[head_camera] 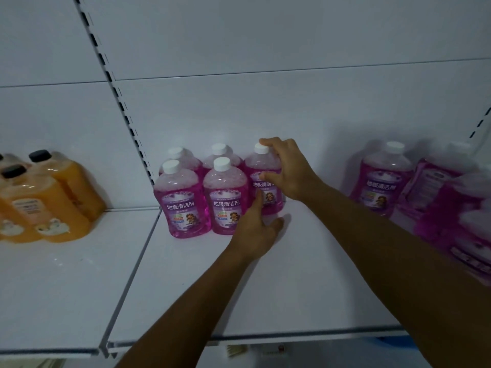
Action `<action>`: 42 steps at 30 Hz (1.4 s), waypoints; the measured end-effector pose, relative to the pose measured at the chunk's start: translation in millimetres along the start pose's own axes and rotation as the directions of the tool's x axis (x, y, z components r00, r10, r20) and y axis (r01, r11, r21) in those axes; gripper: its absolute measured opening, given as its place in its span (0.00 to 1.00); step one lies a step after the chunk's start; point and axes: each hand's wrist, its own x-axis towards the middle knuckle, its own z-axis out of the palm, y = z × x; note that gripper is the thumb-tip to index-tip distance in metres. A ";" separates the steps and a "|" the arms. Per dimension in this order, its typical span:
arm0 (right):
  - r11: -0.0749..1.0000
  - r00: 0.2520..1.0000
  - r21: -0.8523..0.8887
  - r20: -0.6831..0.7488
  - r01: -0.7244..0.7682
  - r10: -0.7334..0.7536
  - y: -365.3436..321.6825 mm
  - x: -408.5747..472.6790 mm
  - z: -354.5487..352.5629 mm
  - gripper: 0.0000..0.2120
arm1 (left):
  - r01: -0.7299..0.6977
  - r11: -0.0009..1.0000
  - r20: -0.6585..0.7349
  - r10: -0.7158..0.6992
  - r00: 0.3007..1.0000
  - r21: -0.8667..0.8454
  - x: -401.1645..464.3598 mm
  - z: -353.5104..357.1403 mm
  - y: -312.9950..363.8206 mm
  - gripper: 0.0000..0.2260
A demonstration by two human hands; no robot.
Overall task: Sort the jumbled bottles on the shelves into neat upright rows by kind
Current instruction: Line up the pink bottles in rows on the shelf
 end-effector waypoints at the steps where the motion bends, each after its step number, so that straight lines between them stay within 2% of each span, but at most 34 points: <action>1: 1.000 1.000 -0.019 -0.014 0.004 -0.004 0.8 0.4 1.7 0.33 | 0.011 1.000 0.005 -0.011 1.000 -0.010 1.1 0.0 0.0 0.30; 5: 0.990 0.999 -0.139 -0.050 -0.004 -0.003 3.6 1.5 2.1 0.32 | 0.049 0.998 0.029 -0.048 0.998 -0.027 4.6 -1.3 0.3 0.30; 11: 0.977 0.997 -0.210 -0.062 -0.047 0.035 -9.2 -6.8 1.7 0.33 | 0.106 0.991 0.068 -0.100 0.993 -0.083 5.5 0.4 6.2 0.28; 14: 0.981 1.000 -0.192 0.009 -0.010 0.012 -11.1 -20.6 -7.1 0.38 | 0.143 0.982 0.121 -0.128 0.984 -0.123 4.0 12.3 7.8 0.31; 16: 0.966 0.999 -0.257 -0.029 -0.023 0.016 -6.5 -31.8 -22.8 0.41 | 0.162 0.978 0.163 -0.141 0.977 -0.128 3.3 22.5 9.2 0.34; 18: 0.908 0.987 -0.411 -0.162 -0.076 0.009 1.1 -42.0 -47.9 0.40 | 0.205 0.969 0.210 -0.173 0.962 -0.138 6.0 32.9 12.7 0.38; 21: 0.757 0.935 -0.605 -0.355 -0.249 0.024 15.0 -57.0 -89.1 0.38 | 0.236 0.959 0.262 -0.190 0.946 -0.158 10.3 47.9 21.7 0.38; 24: 0.681 0.898 -0.609 -0.402 -0.408 0.178 26.7 -68.0 -113.4 0.40 | 0.217 0.967 0.291 -0.171 0.941 -0.136 14.3 62.1 26.2 0.37; 26: 0.666 0.873 -0.568 -0.361 -0.484 0.326 35.0 -73.1 -122.8 0.42 | 0.216 0.968 0.303 -0.169 0.938 -0.127 14.5 68.2 28.2 0.36; 29: 0.687 0.854 -0.511 -0.245 -0.517 0.459 47.0 -76.5 -132.3 0.44 | 0.207 0.971 0.306 -0.162 0.938 -0.121 13.5 70.9 26.7 0.36; 34: 0.771 0.887 -0.442 -0.279 -0.459 0.368 48.1 -79.8 -127.3 0.30 | 0.201 0.965 0.278 -0.149 0.949 -0.169 7.7 63.7 23.9 0.34; 39: 0.825 0.940 -0.452 -0.189 -0.340 0.284 38.1 -84.8 -128.3 0.25 | 0.151 0.976 0.209 -0.117 0.971 -0.158 -8.1 53.2 25.1 0.32; 42: 0.882 0.959 -0.378 -0.129 -0.282 0.251 21.3 -86.2 -126.9 0.25 | 0.067 0.990 0.141 -0.049 0.989 -0.124 -15.3 43.8 27.9 0.30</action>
